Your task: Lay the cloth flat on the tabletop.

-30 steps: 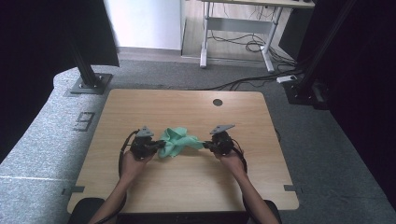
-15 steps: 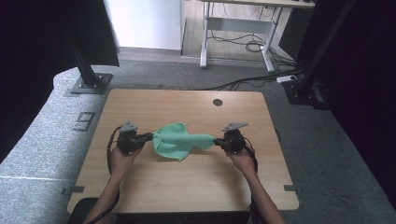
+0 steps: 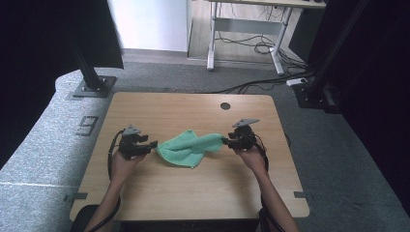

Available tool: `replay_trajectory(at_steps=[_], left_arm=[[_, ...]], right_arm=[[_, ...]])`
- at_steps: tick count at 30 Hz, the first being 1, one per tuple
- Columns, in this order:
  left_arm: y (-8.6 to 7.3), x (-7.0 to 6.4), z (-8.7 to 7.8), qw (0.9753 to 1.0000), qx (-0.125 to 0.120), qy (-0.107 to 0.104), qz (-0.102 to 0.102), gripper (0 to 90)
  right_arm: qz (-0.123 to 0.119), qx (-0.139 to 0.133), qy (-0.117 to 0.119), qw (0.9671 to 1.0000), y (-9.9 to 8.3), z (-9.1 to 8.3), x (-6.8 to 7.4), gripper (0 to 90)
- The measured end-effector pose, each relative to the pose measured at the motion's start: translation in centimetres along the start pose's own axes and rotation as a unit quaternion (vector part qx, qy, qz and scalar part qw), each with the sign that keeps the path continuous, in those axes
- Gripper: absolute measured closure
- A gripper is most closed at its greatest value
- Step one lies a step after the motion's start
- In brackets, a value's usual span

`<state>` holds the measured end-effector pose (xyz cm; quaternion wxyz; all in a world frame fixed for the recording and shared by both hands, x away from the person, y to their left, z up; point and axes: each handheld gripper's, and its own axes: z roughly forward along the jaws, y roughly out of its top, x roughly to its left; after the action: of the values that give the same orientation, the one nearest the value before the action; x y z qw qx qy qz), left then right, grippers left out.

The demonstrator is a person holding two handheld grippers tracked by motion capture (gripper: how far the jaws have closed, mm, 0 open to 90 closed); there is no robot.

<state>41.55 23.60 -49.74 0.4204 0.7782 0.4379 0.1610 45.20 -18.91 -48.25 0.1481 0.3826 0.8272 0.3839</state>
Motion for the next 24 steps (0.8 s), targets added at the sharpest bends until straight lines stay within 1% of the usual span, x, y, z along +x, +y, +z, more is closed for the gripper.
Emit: replay_trajectory(at_steps=[2,3,5,8,10,12,13,16,18,20,22,24], left_arm=[[0.0,0.0,0.0,1.0000,0.003,0.000,0.001,36.6],[-0.1,0.0,0.2,1.0000,0.006,0.005,0.004,35.4],[-0.2,-0.1,0.6,0.9998,0.016,0.004,0.008,33.7],[-0.4,-0.5,1.5,0.9994,0.030,0.005,0.017,31.5],[-0.7,-0.7,2.2,0.9989,0.040,0.001,0.025,30.7],[-1.0,-1.0,3.0,0.9980,0.055,-0.001,0.030,29.4],[-1.2,-1.1,3.4,0.9972,0.065,0.001,0.036,29.0],[-1.6,-1.1,4.1,0.9953,0.084,0.015,0.045,28.3],[-1.7,-1.1,4.4,0.9935,0.096,0.027,0.054,28.3],[-1.9,-1.1,4.5,0.9920,0.106,0.035,0.059,28.1],[-2.1,-1.2,4.5,0.9921,0.107,0.037,0.055,27.7],[-2.2,-1.3,4.3,0.9915,0.109,0.042,0.058,27.8]], right_arm=[[0.001,0.001,-0.006,1.0000,-0.3,-0.1,-0.2,49.5],[0.002,0.000,-0.007,1.0000,-0.5,-0.2,-0.3,48.6],[0.010,0.001,-0.011,0.9999,-0.9,-0.4,-0.5,47.4],[0.012,0.001,-0.012,0.9999,-1.2,-0.8,-0.7,46.2],[0.014,0.001,-0.011,0.9998,-1.3,-1.0,-0.8,45.2],[0.015,0.001,-0.009,0.9999,-1.5,-1.2,-0.8,43.2],[0.014,0.002,-0.007,0.9999,-1.5,-1.3,-0.8,42.5],[0.010,0.003,-0.006,0.9999,-1.8,-1.7,-0.6,40.8],[0.008,0.001,-0.003,1.0000,-2.0,-1.9,-0.6,40.2],[0.010,0.002,-0.003,0.9999,-2.2,-2.1,-0.5,39.6],[0.011,0.002,-0.003,0.9999,-2.5,-2.1,-0.5,39.3],[0.011,0.003,-0.003,0.9999,-2.7,-2.2,-0.5,39.1]])
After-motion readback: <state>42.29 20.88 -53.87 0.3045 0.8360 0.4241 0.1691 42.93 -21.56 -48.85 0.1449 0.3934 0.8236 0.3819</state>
